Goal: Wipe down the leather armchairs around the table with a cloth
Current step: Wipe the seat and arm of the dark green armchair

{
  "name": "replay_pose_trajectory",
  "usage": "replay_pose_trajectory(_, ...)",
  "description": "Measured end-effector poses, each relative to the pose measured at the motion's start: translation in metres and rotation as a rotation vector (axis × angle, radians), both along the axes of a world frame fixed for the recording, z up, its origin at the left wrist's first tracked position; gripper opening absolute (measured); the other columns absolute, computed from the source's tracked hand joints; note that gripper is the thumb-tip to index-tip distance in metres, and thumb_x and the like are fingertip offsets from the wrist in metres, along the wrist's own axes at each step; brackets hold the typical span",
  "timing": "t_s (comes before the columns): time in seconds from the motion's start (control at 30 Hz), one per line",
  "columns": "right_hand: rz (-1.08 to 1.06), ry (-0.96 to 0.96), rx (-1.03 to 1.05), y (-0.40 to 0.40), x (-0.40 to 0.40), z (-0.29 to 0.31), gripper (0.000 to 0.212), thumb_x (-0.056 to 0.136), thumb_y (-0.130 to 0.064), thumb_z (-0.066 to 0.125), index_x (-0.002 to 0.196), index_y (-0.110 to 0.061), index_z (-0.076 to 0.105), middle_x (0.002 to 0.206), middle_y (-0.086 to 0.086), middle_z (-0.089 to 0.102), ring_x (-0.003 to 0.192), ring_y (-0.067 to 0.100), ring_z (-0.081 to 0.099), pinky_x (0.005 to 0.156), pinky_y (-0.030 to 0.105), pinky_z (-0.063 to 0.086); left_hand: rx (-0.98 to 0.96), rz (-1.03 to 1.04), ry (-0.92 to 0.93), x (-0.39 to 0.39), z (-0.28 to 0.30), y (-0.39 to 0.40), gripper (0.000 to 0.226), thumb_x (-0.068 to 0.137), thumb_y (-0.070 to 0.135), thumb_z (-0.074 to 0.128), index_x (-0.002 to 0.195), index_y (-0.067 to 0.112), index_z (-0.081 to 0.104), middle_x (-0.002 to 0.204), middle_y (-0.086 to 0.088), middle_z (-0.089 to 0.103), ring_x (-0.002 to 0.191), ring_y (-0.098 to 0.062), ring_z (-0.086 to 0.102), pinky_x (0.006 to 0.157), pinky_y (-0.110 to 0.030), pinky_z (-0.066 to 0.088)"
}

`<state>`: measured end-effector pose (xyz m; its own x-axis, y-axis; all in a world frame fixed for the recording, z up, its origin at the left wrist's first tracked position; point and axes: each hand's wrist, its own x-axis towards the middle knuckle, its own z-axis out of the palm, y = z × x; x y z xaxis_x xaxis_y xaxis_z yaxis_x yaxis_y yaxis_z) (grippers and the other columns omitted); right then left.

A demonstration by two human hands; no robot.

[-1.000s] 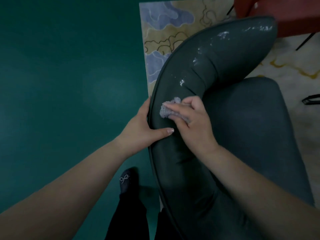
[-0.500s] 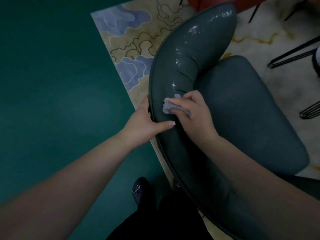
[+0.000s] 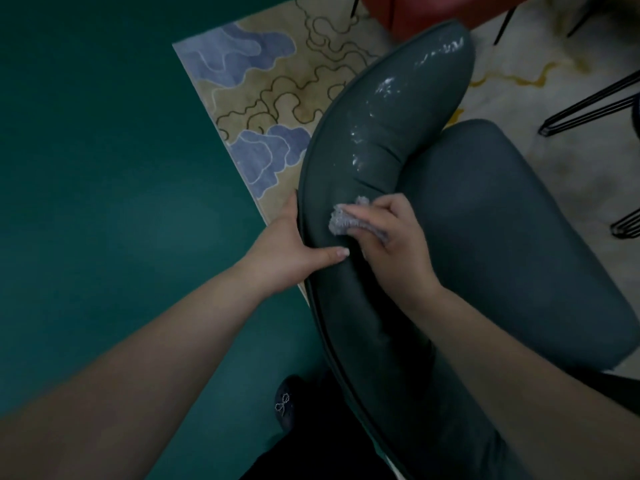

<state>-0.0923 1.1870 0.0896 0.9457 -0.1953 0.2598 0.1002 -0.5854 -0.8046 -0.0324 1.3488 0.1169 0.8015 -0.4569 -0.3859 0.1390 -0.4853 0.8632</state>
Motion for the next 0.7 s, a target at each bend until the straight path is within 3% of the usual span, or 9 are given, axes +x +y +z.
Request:
replay_pose_trajectory(0.13,-0.026,0.022,-0.077,-0.012,0.053,0.002,0.029,0.083,-0.005,0.065,0.111,-0.012,0.069,0.093,0.006,0.043,0.088,0.012,0.047,0.084,0.009,0.036,0.004,0.004,0.016,0.0,-0.005,0.0,0.095,0.072,0.015,0.084,0.148,0.028,0.028,0.125,0.015,0.059,0.111,-0.002,0.06,0.1,-0.025,0.047)
replay_pose_trajectory(0.2,-0.035,0.063,-0.012,-0.015,0.061,0.002,0.028,0.084,-0.007,0.065,0.111,-0.014,0.069,0.093,0.004,0.043,0.088,0.009,0.047,0.085,0.008,0.035,0.002,0.012,0.017,-0.001,-0.008,0.0,0.097,0.071,0.014,0.083,0.148,0.028,0.027,0.126,0.014,0.059,0.112,-0.004,0.06,0.102,-0.029,0.047)
replay_pose_trajectory(0.33,0.013,0.045,0.088,-0.013,0.015,0.001,0.033,0.083,-0.002,0.067,0.111,-0.019,0.067,0.092,0.009,0.046,0.085,0.01,0.051,0.082,0.016,0.043,0.022,-0.001,-0.012,-0.003,-0.009,0.0,0.096,0.072,0.012,0.082,0.148,0.032,0.026,0.122,0.029,0.054,0.11,0.007,0.057,0.094,-0.012,0.044)
replay_pose_trajectory(0.43,-0.001,0.026,0.06,-0.011,-0.002,-0.001,0.033,0.081,-0.001,0.066,0.109,-0.018,0.067,0.093,0.006,0.045,0.085,0.004,0.049,0.083,0.011,0.04,0.035,-0.019,-0.004,0.0,-0.009,0.001,0.096,0.073,0.017,0.081,0.147,0.036,0.023,0.118,0.036,0.052,0.109,0.013,0.054,0.09,-0.007,0.042)
replay_pose_trajectory(0.57,-0.111,-0.022,-0.103,-0.015,0.05,-0.002,0.027,0.083,-0.003,0.065,0.108,-0.011,0.07,0.093,0.007,0.043,0.086,0.013,0.046,0.081,0.014,0.039,0.06,-0.032,-0.043,0.011,-0.014,0.002,0.085,0.073,0.028,0.081,0.14,0.041,0.029,0.099,0.058,0.046,0.095,0.03,0.048,0.073,0.006,0.036)
replay_pose_trajectory(0.63,-0.199,0.004,-0.066,-0.02,0.079,-0.002,0.027,0.084,-0.005,0.065,0.11,-0.011,0.07,0.095,0.007,0.043,0.087,0.015,0.048,0.083,0.014,0.039,0.038,-0.016,-0.035,0.023,-0.014,0.001,0.077,0.075,0.03,0.08,0.137,0.042,0.036,0.099,0.058,0.046,0.095,0.029,0.048,0.073,0.006,0.037)
replay_pose_trajectory(0.7,-0.253,0.027,-0.007,-0.02,0.087,-0.001,0.027,0.085,-0.007,0.065,0.111,-0.013,0.069,0.096,0.005,0.043,0.088,0.012,0.048,0.085,0.011,0.039,0.011,-0.025,-0.021,0.041,-0.012,-0.003,0.069,0.076,0.03,0.08,0.124,0.058,0.038,0.098,0.057,0.048,0.096,0.031,0.047,0.073,0.005,0.037)
